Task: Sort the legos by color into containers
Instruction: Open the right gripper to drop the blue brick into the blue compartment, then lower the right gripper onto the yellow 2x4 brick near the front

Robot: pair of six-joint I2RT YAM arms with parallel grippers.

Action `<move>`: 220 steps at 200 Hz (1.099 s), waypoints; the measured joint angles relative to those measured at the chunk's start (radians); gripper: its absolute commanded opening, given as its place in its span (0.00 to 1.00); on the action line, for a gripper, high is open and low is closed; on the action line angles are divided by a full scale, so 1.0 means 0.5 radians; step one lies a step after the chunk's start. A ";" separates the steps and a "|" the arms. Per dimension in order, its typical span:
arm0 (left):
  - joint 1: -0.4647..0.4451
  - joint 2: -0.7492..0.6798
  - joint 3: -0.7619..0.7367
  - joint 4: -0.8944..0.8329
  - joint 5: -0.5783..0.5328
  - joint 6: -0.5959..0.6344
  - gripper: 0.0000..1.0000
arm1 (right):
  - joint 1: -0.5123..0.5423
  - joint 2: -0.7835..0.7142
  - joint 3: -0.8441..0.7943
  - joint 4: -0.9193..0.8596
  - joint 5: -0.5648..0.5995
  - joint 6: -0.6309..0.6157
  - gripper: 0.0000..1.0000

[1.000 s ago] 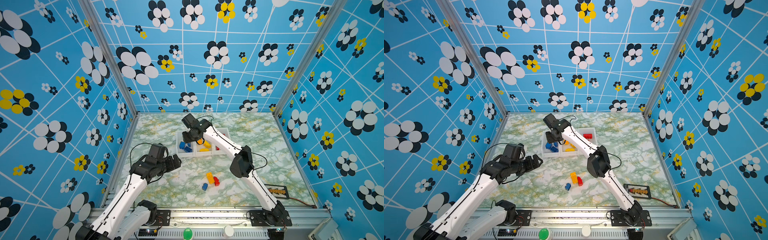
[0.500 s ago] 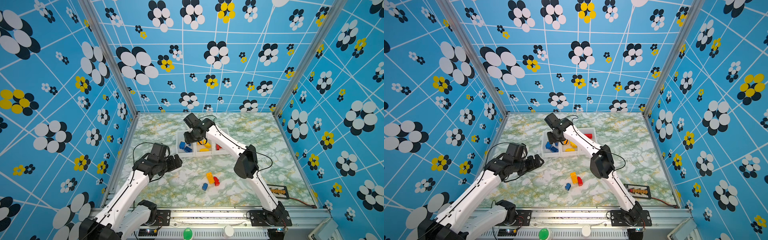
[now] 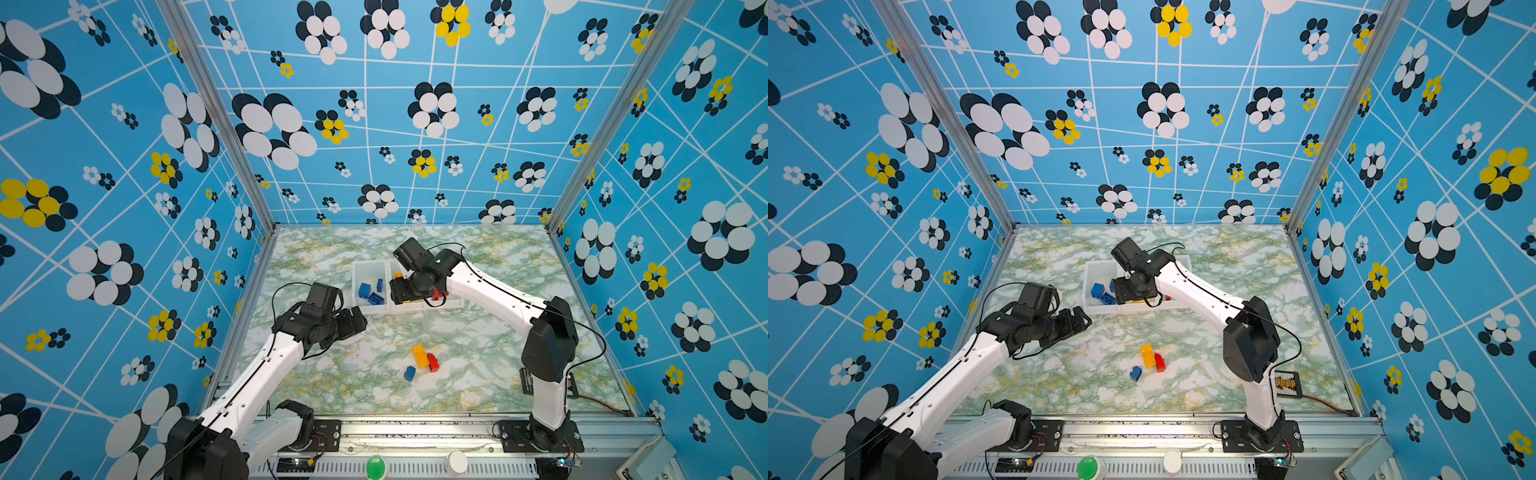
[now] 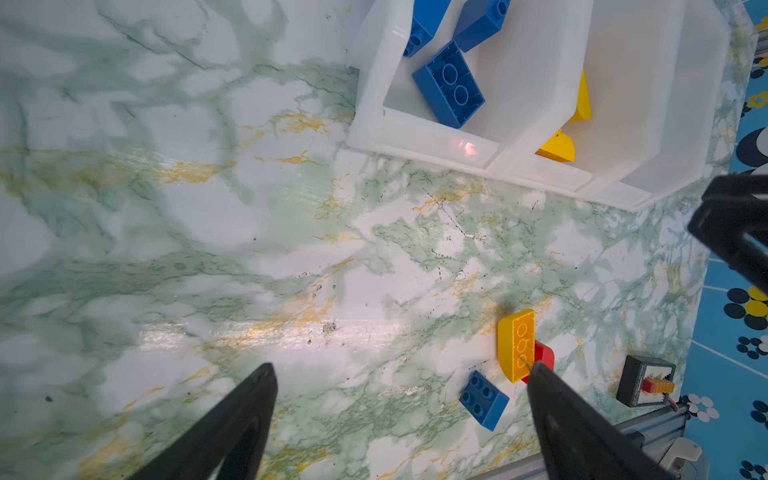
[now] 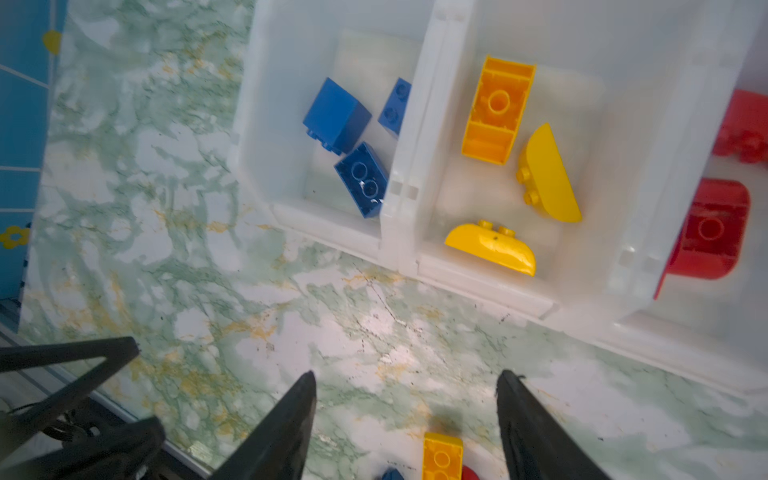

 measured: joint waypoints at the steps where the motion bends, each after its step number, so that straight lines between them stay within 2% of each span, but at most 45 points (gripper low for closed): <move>1: 0.000 0.001 0.000 0.000 0.000 0.000 0.95 | 0.000 -0.004 -0.008 0.003 0.000 0.002 0.71; 52: 0.000 0.042 0.018 0.010 0.009 0.014 0.96 | 0.008 -0.257 -0.545 0.072 0.010 0.105 0.70; 84: 0.000 0.045 0.037 0.019 0.021 0.016 0.96 | 0.070 -0.312 -0.734 0.071 0.017 0.145 0.71; 141: 0.000 0.045 0.037 0.018 0.022 0.016 0.96 | 0.230 -0.272 -0.777 0.078 0.018 0.161 0.69; 220: 0.000 0.043 0.037 0.018 0.022 0.016 0.97 | 0.262 -0.091 -0.785 0.098 0.023 0.166 0.63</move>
